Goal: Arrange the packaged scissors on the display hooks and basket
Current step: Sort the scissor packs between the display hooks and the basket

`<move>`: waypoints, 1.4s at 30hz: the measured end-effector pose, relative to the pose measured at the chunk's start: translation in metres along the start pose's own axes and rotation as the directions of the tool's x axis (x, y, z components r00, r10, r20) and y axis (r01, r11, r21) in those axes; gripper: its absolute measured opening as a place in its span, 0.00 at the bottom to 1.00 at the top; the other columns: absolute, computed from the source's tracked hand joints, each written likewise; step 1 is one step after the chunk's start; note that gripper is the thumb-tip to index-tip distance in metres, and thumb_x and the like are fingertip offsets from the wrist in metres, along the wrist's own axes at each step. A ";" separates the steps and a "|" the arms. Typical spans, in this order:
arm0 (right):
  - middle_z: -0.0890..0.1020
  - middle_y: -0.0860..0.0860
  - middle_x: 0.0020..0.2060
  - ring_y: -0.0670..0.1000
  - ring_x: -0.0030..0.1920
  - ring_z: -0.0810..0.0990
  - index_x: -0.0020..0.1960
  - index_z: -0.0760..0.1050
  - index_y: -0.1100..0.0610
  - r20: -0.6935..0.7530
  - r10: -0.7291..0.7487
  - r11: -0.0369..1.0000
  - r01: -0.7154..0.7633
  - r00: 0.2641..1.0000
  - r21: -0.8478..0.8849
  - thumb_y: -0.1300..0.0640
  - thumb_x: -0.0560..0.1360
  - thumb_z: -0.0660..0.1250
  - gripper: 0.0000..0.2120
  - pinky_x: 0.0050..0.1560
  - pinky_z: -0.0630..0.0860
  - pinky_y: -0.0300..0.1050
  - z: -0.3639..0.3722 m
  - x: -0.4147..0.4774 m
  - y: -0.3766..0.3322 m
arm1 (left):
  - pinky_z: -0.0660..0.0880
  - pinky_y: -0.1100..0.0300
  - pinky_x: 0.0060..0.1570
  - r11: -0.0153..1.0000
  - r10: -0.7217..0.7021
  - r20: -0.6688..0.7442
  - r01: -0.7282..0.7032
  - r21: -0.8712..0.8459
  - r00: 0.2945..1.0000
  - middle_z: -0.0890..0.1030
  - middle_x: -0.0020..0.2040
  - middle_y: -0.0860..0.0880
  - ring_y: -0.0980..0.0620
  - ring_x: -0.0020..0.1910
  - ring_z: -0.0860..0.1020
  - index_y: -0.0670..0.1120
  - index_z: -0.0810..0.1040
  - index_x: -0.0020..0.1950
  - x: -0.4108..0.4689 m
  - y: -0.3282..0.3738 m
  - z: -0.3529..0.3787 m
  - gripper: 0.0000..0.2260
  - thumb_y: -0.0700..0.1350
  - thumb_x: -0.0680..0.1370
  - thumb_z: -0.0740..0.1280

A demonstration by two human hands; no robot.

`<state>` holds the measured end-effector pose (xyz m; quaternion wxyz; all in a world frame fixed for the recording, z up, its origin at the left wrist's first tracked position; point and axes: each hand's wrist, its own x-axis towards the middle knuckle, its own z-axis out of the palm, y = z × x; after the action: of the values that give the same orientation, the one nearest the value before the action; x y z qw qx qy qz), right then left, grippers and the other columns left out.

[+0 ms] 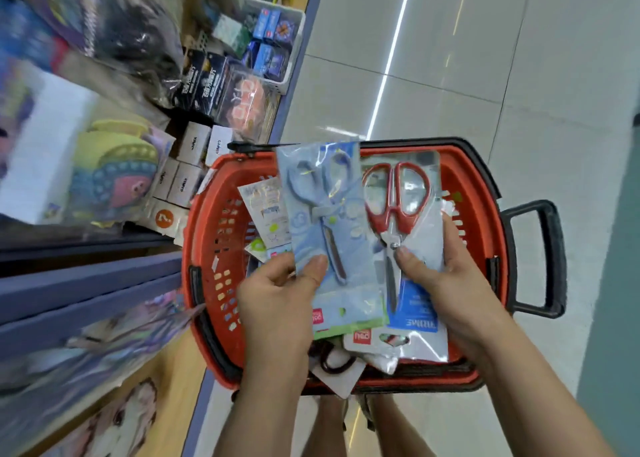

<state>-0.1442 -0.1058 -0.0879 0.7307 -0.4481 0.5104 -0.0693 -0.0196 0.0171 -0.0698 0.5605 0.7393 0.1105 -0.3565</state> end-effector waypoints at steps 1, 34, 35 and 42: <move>0.81 0.46 0.63 0.49 0.61 0.81 0.74 0.62 0.39 -0.016 -0.023 0.999 0.023 1.000 -0.023 0.62 0.77 0.67 0.32 0.60 0.80 0.53 -0.001 -0.006 -0.007 | 0.80 0.57 0.36 0.996 0.088 -0.037 -0.088 0.002 0.995 0.86 0.39 0.51 0.53 0.37 0.83 0.48 0.85 0.40 -0.004 0.014 -0.007 0.10 0.33 0.73 0.72; 0.84 0.48 0.33 0.45 0.34 0.81 0.37 0.84 0.54 0.629 -0.102 0.883 0.362 0.771 -0.300 0.54 0.71 0.74 0.06 0.37 0.76 0.39 0.081 -0.304 -0.190 | 0.80 0.60 0.39 0.897 0.146 -0.385 -0.286 -0.337 0.911 0.86 0.41 0.50 0.52 0.40 0.84 0.44 0.81 0.51 -0.327 0.143 -0.112 0.11 0.32 0.73 0.72; 0.82 0.49 0.32 0.45 0.34 0.78 0.35 0.83 0.54 0.633 -0.087 0.874 0.363 0.770 -0.322 0.48 0.71 0.72 0.11 0.38 0.74 0.41 0.087 -0.311 -0.186 | 0.81 0.58 0.41 0.887 0.127 -0.414 -0.290 -0.359 0.901 0.86 0.41 0.49 0.51 0.40 0.84 0.44 0.81 0.51 -0.335 0.139 -0.122 0.10 0.32 0.73 0.73; 0.86 0.58 0.40 0.55 0.40 0.83 0.44 0.84 0.62 0.747 0.133 0.857 0.303 0.652 -0.417 0.42 0.69 0.74 0.22 0.44 0.80 0.51 0.135 -0.379 -0.152 | 0.80 0.53 0.42 0.824 0.110 -0.514 -0.367 -0.431 0.851 0.86 0.45 0.45 0.46 0.42 0.84 0.44 0.79 0.55 -0.400 0.100 -0.193 0.13 0.30 0.75 0.69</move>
<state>-0.1585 0.0956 0.2925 0.7258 -0.6357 0.1376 0.2239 -0.1741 0.2517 0.2887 0.7346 0.6339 0.2368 -0.0497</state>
